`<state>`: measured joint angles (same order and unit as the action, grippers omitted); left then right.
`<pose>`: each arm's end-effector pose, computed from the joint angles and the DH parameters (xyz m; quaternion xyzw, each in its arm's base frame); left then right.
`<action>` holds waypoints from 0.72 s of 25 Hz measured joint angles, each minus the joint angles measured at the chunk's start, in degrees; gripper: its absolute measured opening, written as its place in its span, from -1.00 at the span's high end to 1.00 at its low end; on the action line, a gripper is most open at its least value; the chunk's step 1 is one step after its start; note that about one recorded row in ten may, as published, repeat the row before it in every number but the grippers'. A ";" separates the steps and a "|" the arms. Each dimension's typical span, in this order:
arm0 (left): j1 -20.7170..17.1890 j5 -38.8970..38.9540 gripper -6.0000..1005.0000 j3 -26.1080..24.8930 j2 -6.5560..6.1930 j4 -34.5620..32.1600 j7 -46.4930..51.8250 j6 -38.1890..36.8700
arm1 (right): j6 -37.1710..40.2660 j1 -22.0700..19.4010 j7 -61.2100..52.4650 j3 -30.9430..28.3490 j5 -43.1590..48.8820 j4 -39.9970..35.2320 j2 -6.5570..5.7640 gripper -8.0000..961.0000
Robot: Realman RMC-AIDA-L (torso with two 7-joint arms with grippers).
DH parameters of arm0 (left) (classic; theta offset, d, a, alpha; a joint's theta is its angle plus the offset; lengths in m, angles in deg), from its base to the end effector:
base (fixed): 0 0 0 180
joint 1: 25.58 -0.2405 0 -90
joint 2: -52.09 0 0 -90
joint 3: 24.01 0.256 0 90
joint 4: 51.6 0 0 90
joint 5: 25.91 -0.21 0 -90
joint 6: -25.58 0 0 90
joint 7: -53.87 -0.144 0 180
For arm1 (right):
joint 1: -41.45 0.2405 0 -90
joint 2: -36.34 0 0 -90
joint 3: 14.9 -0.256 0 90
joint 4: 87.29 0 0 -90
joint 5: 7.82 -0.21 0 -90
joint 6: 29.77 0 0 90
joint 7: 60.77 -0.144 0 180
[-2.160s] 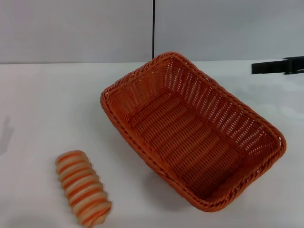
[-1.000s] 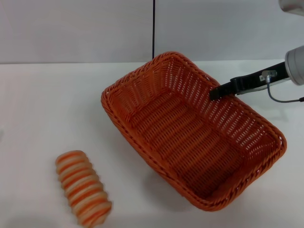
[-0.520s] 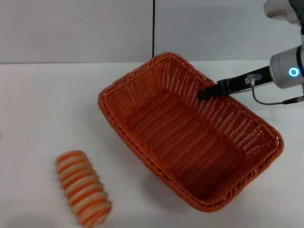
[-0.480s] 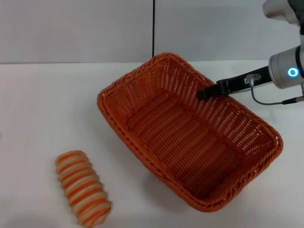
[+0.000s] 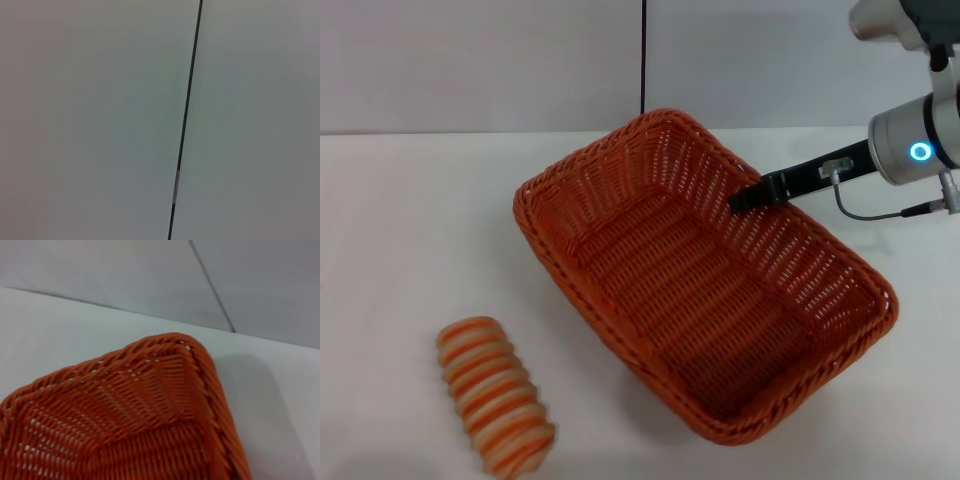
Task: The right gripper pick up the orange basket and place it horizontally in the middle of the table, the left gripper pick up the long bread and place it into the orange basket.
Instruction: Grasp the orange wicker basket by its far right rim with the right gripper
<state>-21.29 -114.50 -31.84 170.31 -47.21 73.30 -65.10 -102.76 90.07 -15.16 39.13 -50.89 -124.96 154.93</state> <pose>-0.4003 0.1747 0.0276 -0.5872 -0.2858 -0.3359 0.6787 0.2032 0.4054 -0.0354 -0.8782 0.4634 0.0135 0.1173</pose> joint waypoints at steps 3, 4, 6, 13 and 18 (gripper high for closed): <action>0.17 0.00 -0.65 0.01 0.00 0.00 0.00 0.37 | -0.96 0.22 0.56 0.62 -0.62 -0.21 0.08 0.37; 0.22 0.00 -0.65 0.00 0.00 0.00 0.00 0.49 | -1.61 0.29 0.76 0.68 -0.67 -0.58 0.09 0.42; 0.31 0.00 -0.65 0.01 0.00 0.00 0.00 0.55 | -3.10 0.39 1.63 0.74 -0.74 -1.73 0.09 0.52; 0.28 0.00 -0.65 0.01 0.00 -0.01 0.00 0.31 | -10.79 0.38 7.61 0.97 -1.28 -8.25 -0.38 0.69; -0.56 0.00 -0.65 -0.05 -0.01 0.00 -0.38 -0.09 | -16.40 0.43 16.99 1.96 -0.90 -13.96 -1.63 0.69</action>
<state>-21.84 -114.50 -31.90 170.30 -47.21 72.92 -65.20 -119.16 90.50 1.83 41.09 -51.78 -138.92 153.30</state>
